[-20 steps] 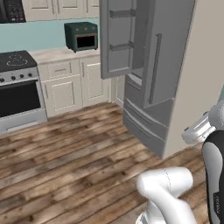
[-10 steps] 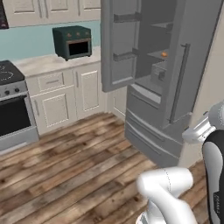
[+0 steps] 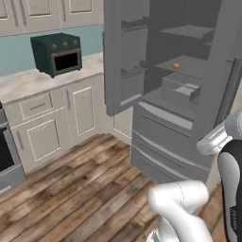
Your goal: Retrieve the kiwi and tangerine from the fridge and place them into the bowl on the dining table.
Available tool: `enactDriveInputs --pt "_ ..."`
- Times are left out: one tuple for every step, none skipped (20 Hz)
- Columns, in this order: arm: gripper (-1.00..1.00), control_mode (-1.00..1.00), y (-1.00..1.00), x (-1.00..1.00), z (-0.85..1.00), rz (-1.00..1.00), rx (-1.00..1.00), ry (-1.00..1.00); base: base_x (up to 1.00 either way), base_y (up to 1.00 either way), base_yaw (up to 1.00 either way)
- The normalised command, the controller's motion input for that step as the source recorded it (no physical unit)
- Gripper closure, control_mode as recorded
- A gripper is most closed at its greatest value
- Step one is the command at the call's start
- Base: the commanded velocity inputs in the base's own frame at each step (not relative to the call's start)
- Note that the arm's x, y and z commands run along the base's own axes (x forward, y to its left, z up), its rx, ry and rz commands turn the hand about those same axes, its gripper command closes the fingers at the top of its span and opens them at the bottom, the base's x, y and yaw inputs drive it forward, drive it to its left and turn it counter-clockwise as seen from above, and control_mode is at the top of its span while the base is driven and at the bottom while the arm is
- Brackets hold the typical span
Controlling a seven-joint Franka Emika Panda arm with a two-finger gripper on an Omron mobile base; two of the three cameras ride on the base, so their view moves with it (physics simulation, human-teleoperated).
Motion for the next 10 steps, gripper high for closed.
enactDriveInputs --pt "-1.0 1.0 0.0 0.0 0.0 0.0 0.0 0.0 0.74 0.21 -0.36" --pt "-1.0 1.0 0.0 0.0 0.0 0.0 0.0 0.0 0.71 0.2 -0.36" --pt "-1.0 1.0 0.0 0.0 0.0 0.0 0.0 0.0 0.71 0.21 -0.36" --pt "-1.0 1.0 0.0 0.0 0.0 0.0 0.0 0.0 0.71 0.18 -0.37" --pt "-1.0 1.0 0.0 0.0 0.0 0.0 0.0 0.0 0.72 0.16 -0.37" --pt "-1.0 1.0 0.0 0.0 0.0 0.0 0.0 0.0 0.71 0.16 -0.37" --pt "-1.0 1.0 0.0 0.0 0.0 0.0 0.0 0.0 0.71 0.14 -0.37" --pt "-1.0 1.0 0.0 0.0 0.0 0.0 0.0 0.0 0.7 0.11 -0.36" --pt "-1.0 1.0 0.0 0.0 0.0 0.0 0.0 0.0 0.69 0.08 -0.36" --pt "-1.0 1.0 0.0 0.0 0.0 0.0 0.0 0.0 0.66 0.05 -0.35"
